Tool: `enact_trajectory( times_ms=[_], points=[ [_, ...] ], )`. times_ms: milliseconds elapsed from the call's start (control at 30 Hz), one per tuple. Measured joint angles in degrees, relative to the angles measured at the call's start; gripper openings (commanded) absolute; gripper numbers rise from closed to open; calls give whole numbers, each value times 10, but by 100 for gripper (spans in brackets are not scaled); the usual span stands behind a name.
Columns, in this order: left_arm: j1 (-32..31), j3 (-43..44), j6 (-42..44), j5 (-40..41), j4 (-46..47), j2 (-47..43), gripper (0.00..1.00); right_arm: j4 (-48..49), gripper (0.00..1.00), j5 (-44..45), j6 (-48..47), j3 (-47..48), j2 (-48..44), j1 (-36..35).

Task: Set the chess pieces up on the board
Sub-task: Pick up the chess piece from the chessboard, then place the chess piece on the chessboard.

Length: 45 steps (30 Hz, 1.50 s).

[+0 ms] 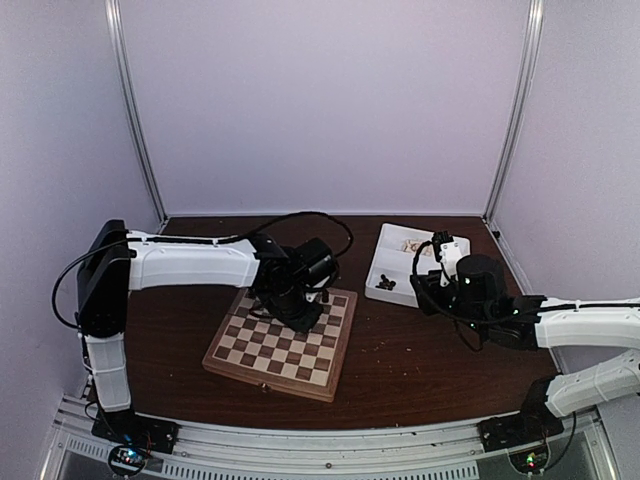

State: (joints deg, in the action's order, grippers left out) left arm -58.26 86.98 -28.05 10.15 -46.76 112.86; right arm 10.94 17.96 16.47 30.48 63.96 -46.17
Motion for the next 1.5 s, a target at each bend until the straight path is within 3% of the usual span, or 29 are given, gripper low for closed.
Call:
enact_trajectory(
  times_ms=[433, 1500],
  points=[
    [117, -37, 41, 5, 5, -38, 2, 0, 47, -1, 0, 0, 0, 3],
    [177, -11, 98, 19, 34, 19, 3, -1, 48, -2, -2, 0, 0, 11]
  ],
)
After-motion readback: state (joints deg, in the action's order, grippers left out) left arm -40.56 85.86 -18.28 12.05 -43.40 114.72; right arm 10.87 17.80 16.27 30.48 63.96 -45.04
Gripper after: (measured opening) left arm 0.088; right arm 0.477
